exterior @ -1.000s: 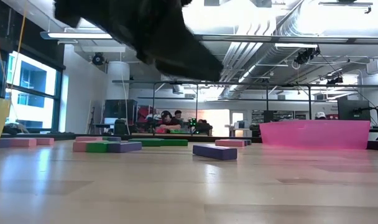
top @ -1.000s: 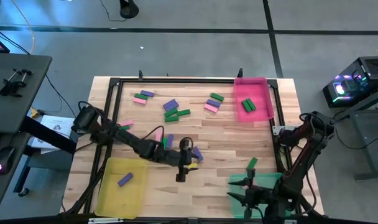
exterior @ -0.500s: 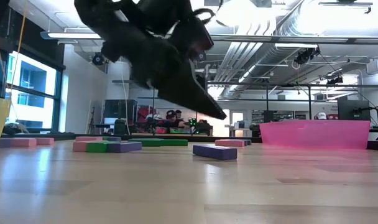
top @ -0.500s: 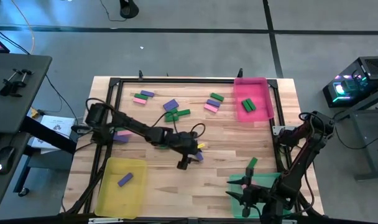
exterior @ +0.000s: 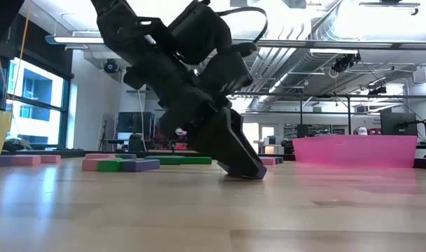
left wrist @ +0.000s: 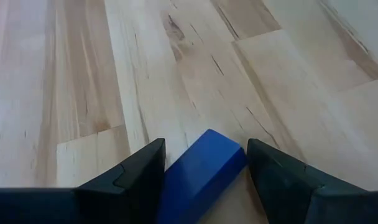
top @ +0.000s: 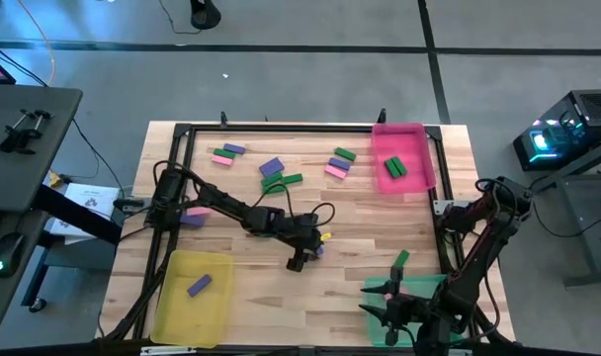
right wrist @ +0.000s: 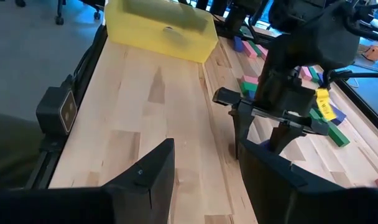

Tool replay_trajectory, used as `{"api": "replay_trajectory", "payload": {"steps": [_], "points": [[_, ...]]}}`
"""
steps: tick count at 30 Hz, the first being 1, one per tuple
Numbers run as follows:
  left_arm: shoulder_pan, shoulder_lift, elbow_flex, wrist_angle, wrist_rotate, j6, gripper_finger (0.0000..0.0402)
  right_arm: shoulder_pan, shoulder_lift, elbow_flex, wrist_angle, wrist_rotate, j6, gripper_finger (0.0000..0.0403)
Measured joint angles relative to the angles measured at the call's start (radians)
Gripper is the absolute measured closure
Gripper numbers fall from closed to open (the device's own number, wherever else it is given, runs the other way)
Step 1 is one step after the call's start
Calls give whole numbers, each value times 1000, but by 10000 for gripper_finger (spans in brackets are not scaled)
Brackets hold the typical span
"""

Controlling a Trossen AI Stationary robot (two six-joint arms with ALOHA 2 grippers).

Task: Sort blocks
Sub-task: Put the blue block into the yellow bin

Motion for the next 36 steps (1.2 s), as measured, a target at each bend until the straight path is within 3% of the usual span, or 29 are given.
{"api": "replay_trajectory", "payload": {"steps": [6,15,20,28,32,36], "points": [[-15,4,1,-46,-6,-43,204,0,0,0,-1,-1,0,242],[-74,-14,-2,-112,-3,-82,325,0,0,0,0,0,-1,242],[-129,-94,-11,-207,-72,-114,325,0,0,0,0,0,-1,242],[-272,-322,-9,-388,-278,-206,325,0,0,0,0,1,-2,242],[-373,-435,-5,-466,-351,-337,325,0,0,0,0,2,-2,242],[-492,-500,-6,-626,-413,-579,325,0,0,0,0,5,-2,242]]}}
